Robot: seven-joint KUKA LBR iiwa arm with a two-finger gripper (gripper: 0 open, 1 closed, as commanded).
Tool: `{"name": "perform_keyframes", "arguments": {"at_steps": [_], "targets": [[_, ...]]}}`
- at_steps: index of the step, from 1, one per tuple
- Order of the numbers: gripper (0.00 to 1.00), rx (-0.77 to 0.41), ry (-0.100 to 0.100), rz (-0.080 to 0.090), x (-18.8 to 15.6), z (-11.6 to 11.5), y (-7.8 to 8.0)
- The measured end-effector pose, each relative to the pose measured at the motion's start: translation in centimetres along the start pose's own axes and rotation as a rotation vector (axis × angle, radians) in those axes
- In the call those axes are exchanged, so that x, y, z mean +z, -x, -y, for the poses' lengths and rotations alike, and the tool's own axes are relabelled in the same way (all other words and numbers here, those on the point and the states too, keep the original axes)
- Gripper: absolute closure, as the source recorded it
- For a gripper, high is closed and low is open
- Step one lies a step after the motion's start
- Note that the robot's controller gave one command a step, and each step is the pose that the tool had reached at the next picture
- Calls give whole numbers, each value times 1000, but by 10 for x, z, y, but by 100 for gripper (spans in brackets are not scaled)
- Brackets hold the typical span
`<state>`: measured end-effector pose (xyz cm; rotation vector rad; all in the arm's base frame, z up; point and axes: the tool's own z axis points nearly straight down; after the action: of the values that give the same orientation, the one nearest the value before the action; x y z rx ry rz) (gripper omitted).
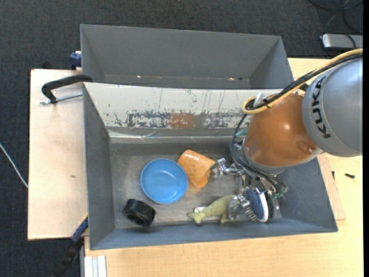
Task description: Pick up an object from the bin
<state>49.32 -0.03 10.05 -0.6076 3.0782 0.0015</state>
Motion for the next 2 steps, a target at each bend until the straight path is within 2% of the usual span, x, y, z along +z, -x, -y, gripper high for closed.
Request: {"name": "perform_keyframes", "arguments": {"at_steps": [1,2], "targets": [[0,-123,1,-3,29,-16,7],[0,-122,0,-3,28,-16,8]]}}
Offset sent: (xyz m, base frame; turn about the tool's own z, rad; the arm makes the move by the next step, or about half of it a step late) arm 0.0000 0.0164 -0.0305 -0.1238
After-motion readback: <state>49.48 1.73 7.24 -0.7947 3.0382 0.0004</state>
